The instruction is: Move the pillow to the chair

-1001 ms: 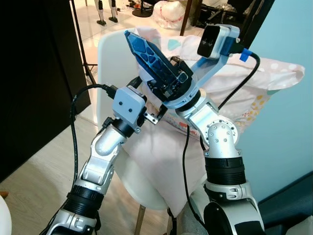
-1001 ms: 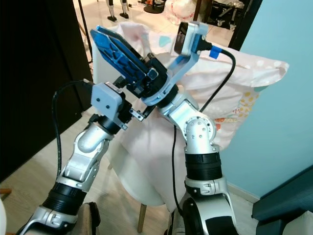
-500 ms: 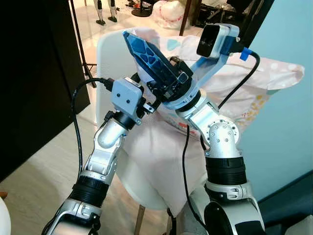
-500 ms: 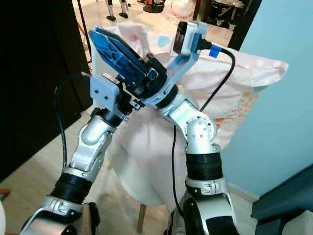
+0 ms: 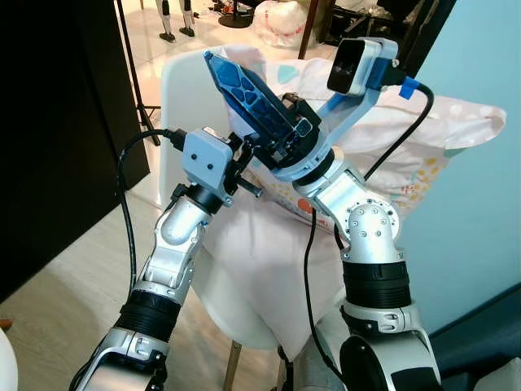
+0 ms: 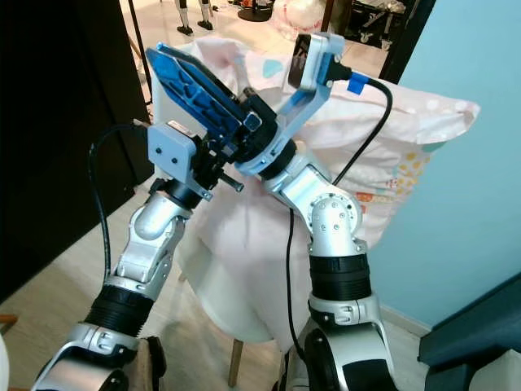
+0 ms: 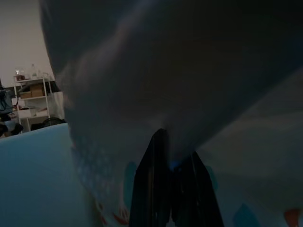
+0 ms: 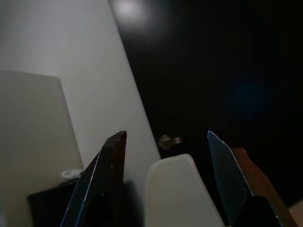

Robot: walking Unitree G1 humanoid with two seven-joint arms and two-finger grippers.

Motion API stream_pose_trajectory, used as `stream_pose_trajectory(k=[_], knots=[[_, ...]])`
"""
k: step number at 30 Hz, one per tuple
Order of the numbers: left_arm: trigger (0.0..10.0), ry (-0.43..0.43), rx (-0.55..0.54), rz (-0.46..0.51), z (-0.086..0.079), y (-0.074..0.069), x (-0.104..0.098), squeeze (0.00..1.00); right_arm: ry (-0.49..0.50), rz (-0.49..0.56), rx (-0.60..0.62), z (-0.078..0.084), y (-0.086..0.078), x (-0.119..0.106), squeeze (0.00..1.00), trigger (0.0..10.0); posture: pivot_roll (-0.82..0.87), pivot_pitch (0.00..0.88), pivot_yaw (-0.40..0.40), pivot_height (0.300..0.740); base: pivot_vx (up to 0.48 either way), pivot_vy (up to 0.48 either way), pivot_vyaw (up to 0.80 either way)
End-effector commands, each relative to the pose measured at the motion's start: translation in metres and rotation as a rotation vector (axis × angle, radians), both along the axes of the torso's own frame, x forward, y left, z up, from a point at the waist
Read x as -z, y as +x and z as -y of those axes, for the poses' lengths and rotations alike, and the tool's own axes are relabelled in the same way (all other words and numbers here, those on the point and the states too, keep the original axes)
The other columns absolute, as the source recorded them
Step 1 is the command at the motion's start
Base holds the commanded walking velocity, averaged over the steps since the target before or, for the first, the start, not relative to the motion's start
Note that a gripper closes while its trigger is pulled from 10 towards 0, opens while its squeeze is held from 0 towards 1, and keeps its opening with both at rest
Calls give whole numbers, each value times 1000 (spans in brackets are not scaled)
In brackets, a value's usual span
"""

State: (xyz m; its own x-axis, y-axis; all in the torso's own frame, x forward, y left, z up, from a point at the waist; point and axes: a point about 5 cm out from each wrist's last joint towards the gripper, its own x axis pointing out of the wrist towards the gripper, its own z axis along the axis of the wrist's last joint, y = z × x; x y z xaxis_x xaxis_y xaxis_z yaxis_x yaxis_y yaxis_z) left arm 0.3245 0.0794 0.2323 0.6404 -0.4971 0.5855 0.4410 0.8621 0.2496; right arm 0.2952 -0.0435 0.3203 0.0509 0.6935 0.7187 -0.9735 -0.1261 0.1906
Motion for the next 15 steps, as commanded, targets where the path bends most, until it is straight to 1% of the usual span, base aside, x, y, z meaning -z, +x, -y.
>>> stream_pose_trajectory(k=[1,2,3,4,7,11,15], knots=[[0,-16,3,6,1,-5,4,0,1,-15,88,3,9,-3,529,10000,-33,112,-135,553,0,0,0],[0,-14,2,-2,0,-7,7,0,1,-33,144,5,15,-4,522,10000,-32,111,-133,553,0,0,0],[0,-14,2,-2,0,-7,7,0,1,-33,144,5,15,-4,522,10000,-32,111,-133,553,0,0,0],[0,-12,-4,-15,-1,-9,12,0,5,-57,214,9,24,-5,353,10000,-31,103,-127,553,0,0,0],[0,-16,-21,-44,-6,-12,22,0,-3,-76,375,18,39,-9,0,10000,-26,107,-126,553,0,0,0],[0,-8,-33,-57,-6,-16,28,0,20,-91,410,25,45,-13,0,10000,-20,106,-128,553,0,0,0],[0,-5,-37,-63,-6,-18,30,0,30,-96,439,30,48,-15,0,10000,-18,107,-128,553,0,0,0]])
